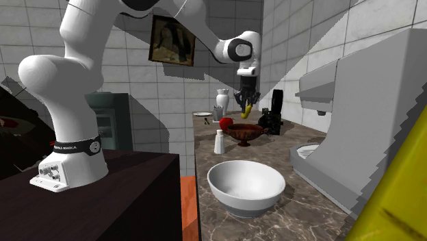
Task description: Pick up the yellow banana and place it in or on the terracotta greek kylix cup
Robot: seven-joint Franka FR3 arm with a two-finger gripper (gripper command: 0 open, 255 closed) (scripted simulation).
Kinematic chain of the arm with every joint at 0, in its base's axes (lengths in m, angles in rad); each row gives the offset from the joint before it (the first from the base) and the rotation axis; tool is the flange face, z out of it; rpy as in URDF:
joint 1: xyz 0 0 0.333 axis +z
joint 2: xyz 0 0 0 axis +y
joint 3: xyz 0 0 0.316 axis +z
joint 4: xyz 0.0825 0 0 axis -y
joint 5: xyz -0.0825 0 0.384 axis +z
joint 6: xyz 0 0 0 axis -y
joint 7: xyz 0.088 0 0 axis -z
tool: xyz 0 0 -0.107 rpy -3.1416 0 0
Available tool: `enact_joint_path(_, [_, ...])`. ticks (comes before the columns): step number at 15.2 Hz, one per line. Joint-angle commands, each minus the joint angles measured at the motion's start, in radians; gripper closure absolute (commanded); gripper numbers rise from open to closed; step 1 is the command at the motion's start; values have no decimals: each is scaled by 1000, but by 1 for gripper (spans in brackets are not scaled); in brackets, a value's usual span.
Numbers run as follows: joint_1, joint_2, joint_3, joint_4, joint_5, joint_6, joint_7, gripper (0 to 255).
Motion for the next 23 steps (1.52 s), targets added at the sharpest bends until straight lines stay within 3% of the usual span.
enact_joint_path(1, [41,48,1,72,-20,-22,45,255])
enact_joint_path(2, [72,84,2,127,-34,-40,75,255])
enact_joint_path(16, [85,173,-19,74,-61,99,80,255])
enact_joint_path(23, [85,173,-19,74,-61,99,80,255])
